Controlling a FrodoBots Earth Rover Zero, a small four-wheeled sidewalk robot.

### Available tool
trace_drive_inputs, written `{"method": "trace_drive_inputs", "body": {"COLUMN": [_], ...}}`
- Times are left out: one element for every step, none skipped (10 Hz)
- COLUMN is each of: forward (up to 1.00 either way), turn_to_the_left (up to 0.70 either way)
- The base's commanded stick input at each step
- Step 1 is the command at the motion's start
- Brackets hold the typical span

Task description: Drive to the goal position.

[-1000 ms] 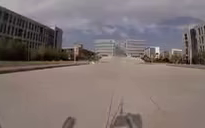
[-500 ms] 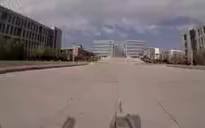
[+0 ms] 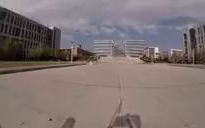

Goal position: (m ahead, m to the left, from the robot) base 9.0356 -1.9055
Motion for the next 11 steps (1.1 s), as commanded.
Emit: {"method": "trace_drive_inputs", "body": {"forward": [1.00, 1.00, 1.00, 1.00, 1.00, 1.00, 1.00, 1.00, 1.00, 1.00, 1.00], "turn_to_the_left": [0.00, 0.00, 0.00, -0.03, -0.11, -0.33, -0.34, -0.34, -0.26, -0.11, 0.00]}}
